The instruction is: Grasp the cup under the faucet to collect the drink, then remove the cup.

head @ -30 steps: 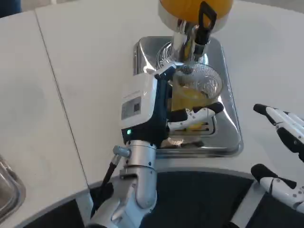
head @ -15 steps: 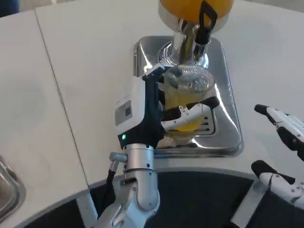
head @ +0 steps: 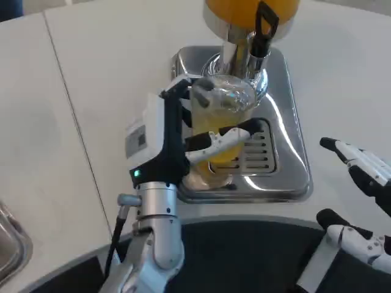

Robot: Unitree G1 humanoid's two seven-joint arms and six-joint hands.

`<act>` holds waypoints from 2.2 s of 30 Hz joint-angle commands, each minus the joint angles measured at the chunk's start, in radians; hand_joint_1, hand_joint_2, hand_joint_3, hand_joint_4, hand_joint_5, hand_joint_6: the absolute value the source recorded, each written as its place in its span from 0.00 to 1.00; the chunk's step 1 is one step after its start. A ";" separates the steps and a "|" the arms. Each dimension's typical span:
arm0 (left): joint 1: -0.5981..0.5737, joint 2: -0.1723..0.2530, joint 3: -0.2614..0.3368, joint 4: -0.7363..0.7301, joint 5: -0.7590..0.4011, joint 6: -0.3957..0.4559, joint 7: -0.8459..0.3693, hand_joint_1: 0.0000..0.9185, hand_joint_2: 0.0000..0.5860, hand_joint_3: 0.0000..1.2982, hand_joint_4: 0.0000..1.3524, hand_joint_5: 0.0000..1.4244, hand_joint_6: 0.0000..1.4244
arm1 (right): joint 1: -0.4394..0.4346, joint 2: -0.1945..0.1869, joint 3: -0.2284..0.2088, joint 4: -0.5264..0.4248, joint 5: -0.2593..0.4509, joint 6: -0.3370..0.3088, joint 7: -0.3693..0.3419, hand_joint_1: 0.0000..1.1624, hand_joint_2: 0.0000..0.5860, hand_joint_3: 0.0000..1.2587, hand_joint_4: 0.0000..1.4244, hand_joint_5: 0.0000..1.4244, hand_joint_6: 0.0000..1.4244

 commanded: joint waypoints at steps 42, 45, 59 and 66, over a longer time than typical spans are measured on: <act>0.545 0.247 0.291 -0.727 -0.178 -0.153 -0.361 0.89 0.00 0.88 0.81 0.89 1.00 | 0.028 0.027 0.109 -0.092 -0.171 -0.106 -0.050 0.23 0.82 0.00 0.00 0.00 0.00; 0.584 0.235 0.288 -0.775 -0.178 -0.163 -0.383 0.89 0.00 0.88 0.81 0.89 1.00 | 0.055 0.019 0.098 -0.079 -0.173 -0.172 -0.063 0.23 0.83 0.00 0.00 0.00 0.00; 0.695 0.172 0.250 -0.944 -0.160 -0.201 -0.476 0.89 0.00 0.88 0.80 0.89 1.00 | 0.197 0.010 -0.050 0.051 -0.106 -0.573 -0.166 0.05 0.86 0.00 0.00 0.00 0.00; 0.750 0.150 0.210 -1.015 -0.143 -0.226 -0.511 0.90 0.00 0.88 0.80 0.89 1.00 | 0.243 0.033 -0.082 0.045 -0.081 -0.632 -0.163 0.04 0.88 0.00 0.00 0.00 0.00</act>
